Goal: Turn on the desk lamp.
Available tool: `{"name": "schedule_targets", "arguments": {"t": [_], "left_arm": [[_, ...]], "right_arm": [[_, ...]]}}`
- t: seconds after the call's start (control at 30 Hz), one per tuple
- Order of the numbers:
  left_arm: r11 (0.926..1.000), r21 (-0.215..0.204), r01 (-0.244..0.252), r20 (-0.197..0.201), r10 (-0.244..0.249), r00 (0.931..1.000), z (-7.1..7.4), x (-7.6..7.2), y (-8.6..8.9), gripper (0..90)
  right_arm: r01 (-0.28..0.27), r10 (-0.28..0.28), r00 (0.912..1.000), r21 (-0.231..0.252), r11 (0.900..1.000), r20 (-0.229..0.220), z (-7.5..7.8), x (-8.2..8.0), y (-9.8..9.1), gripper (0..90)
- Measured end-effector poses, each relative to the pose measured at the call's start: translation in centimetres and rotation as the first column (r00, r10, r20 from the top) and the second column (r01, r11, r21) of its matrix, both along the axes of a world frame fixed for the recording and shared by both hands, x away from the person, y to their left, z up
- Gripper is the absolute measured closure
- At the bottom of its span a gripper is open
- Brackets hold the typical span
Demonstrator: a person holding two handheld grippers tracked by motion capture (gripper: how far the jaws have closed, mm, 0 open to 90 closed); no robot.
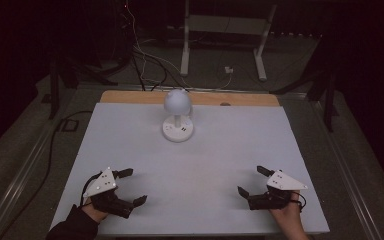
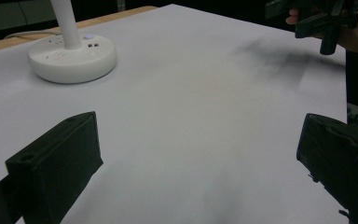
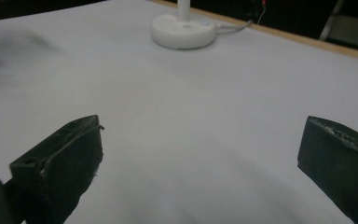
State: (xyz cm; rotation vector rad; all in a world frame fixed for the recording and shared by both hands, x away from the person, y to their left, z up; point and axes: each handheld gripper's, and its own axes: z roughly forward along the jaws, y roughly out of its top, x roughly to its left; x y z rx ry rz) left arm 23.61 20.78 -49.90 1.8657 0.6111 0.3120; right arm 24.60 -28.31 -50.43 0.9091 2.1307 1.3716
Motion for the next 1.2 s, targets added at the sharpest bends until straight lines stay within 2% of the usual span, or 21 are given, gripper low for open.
{"name": "schedule_targets", "arguments": {"t": [0.1, 0.17, 0.47, 0.6, 0.83, 1.2], "left_arm": [[1.0, 0.003, -0.001, -0.001, 0.001, 1.0, -0.01, 0.01, 0.0, 0.2], [1.0, -0.001, -0.001, -0.002, 0.001, 1.0, 0.01, 0.03, 0.03, 0.2], [1.0, 0.003, 0.0, -0.002, 0.0, 1.0, 0.01, -0.04, 0.01, 0.2], [1.0, 0.008, -0.001, -0.004, 0.001, 1.0, -0.06, 0.0, 0.01, 0.2], [0.9999, 0.014, -0.001, 0.008, 0.0, 1.0, 0.07, -0.15, -0.12, 0.2], [0.9994, 0.022, 0.026, 0.005, -0.026, 0.9996, 0.41, -0.13, -0.6, 0.2]], "right_arm": [[-0.007, 0.007, 0.9997, -0.004, 1.0, -0.022, 0.07, 0.05, 0.01, 0.0], [-0.007, 0.007, 0.9999, -0.017, 0.9998, -0.015, 0.2, 0.03, 0.03, 0.0], [-0.004, 0.004, 1.0, -0.003, 1.0, 0.004, 0.52, -0.17, -0.01, 0.0], [-0.004, 0.004, 1.0, 0.013, 0.9999, -0.004, 0.49, -0.1, -0.04, 0.0], [0.005, -0.005, 1.0, 0.006, 1.0, 0.006, 0.54, -0.23, -0.07, 0.0], [0.015, -0.015, 0.9998, 0.01, 0.9998, 0.016, 0.61, -0.29, 0.13, 0.0]]}}
